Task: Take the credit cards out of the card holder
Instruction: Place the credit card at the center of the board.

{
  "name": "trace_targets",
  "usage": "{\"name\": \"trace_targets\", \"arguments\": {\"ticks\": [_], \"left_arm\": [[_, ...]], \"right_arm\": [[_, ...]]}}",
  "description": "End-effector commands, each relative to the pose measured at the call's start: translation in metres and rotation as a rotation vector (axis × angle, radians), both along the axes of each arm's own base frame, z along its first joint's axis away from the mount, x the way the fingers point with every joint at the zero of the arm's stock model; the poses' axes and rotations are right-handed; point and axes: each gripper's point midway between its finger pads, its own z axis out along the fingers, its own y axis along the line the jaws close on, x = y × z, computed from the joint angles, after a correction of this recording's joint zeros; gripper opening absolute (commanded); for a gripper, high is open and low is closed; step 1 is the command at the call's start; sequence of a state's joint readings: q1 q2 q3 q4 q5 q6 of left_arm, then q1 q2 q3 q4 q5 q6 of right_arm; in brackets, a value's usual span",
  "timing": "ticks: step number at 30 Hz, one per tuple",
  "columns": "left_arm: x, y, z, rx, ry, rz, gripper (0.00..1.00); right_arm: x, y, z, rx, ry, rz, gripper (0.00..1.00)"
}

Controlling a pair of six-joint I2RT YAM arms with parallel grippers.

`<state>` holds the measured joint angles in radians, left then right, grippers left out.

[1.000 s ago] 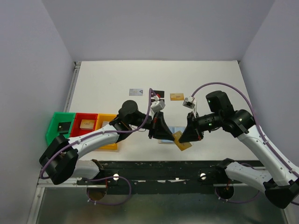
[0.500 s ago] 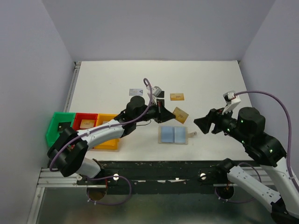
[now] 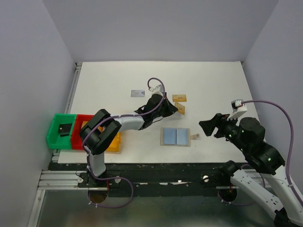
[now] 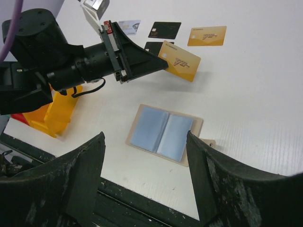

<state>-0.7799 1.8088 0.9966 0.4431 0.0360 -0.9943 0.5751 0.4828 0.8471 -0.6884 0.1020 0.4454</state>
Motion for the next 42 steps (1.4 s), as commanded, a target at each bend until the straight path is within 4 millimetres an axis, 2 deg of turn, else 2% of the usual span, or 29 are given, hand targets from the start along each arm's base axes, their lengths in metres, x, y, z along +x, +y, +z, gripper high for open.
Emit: {"name": "trace_targets", "arguments": {"ticks": [1, 10, 23, 34, 37, 42], "left_arm": [[0.024, -0.011, 0.007, -0.09, 0.0, 0.09, 0.0], [0.037, -0.022, -0.01, -0.123, 0.05, 0.128, 0.0], [0.056, -0.018, -0.041, -0.091, 0.109, 0.198, 0.0], [0.056, -0.024, -0.059, -0.059, 0.146, 0.166, 0.0], [0.053, -0.023, -0.064, -0.052, 0.158, 0.161, 0.06], [0.049, -0.019, -0.066, -0.035, 0.163, 0.159, 0.26]], "right_arm": [[0.006, 0.004, -0.003, -0.003, 0.001, -0.004, 0.77], [0.007, 0.007, -0.008, -0.015, 0.008, 0.018, 0.77], [0.004, 0.005, -0.009, -0.027, 0.008, 0.022, 0.77], [0.006, 0.004, -0.009, -0.04, 0.013, 0.017, 0.77], [0.007, 0.005, -0.009, -0.044, 0.017, 0.017, 0.77], [0.007, 0.005, -0.01, -0.047, 0.022, 0.019, 0.77]]}}
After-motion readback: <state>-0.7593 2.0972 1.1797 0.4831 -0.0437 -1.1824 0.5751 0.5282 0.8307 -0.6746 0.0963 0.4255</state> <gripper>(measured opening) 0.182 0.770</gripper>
